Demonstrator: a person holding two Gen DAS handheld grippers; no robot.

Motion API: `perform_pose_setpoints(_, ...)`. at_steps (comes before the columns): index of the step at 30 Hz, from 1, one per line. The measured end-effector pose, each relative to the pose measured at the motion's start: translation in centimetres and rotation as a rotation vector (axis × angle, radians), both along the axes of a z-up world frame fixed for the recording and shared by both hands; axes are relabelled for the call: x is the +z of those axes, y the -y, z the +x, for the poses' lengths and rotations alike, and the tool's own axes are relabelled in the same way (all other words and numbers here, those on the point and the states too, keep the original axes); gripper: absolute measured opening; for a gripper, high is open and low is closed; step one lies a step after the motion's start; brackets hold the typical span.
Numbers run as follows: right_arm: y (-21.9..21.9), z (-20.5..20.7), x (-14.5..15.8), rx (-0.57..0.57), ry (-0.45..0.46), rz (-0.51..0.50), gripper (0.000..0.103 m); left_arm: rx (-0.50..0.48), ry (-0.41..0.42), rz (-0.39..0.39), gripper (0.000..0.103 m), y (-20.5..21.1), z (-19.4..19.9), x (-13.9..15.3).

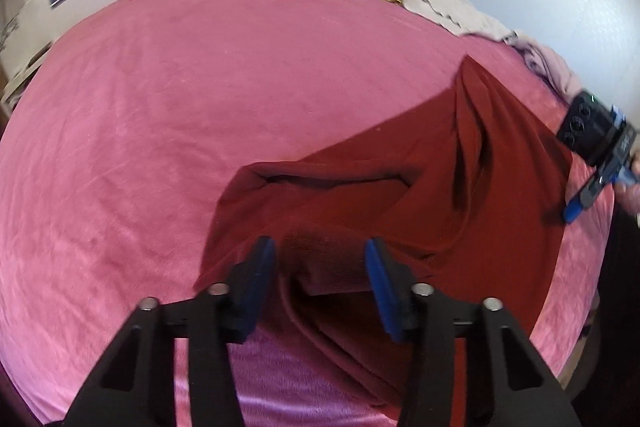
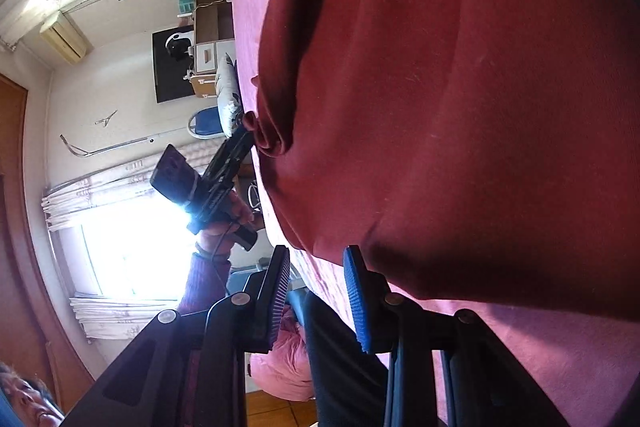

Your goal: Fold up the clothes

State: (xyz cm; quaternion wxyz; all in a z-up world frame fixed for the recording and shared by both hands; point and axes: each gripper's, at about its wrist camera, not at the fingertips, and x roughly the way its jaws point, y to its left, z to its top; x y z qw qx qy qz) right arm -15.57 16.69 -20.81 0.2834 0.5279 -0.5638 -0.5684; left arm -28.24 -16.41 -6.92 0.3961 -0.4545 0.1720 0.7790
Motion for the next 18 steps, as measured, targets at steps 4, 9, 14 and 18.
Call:
perform_pose_setpoints(4, -0.1, 0.6, 0.3, 0.026, -0.006, -0.010, 0.029, -0.010, 0.020, 0.017, 0.032, 0.1, -0.4, -0.4)
perform_pose_setpoints(9, 0.3, 0.9, 0.2, 0.035, -0.005, -0.022, 0.029, 0.075, 0.015, 0.110, 0.015, 1.7, -0.9, 0.7)
perform_pose_setpoints(14, 0.3, 1.0, 0.1, 0.027, 0.005, -0.019, 0.029, 0.171, 0.012, 0.204, 0.014, 3.5, -1.2, 1.6)
perform_pose_setpoints(18, 0.4, 0.7, 0.2, 0.020, -0.003, -0.020, 0.029, 0.332, 0.019, 0.279, 0.014, 5.8, -0.6, 1.4)
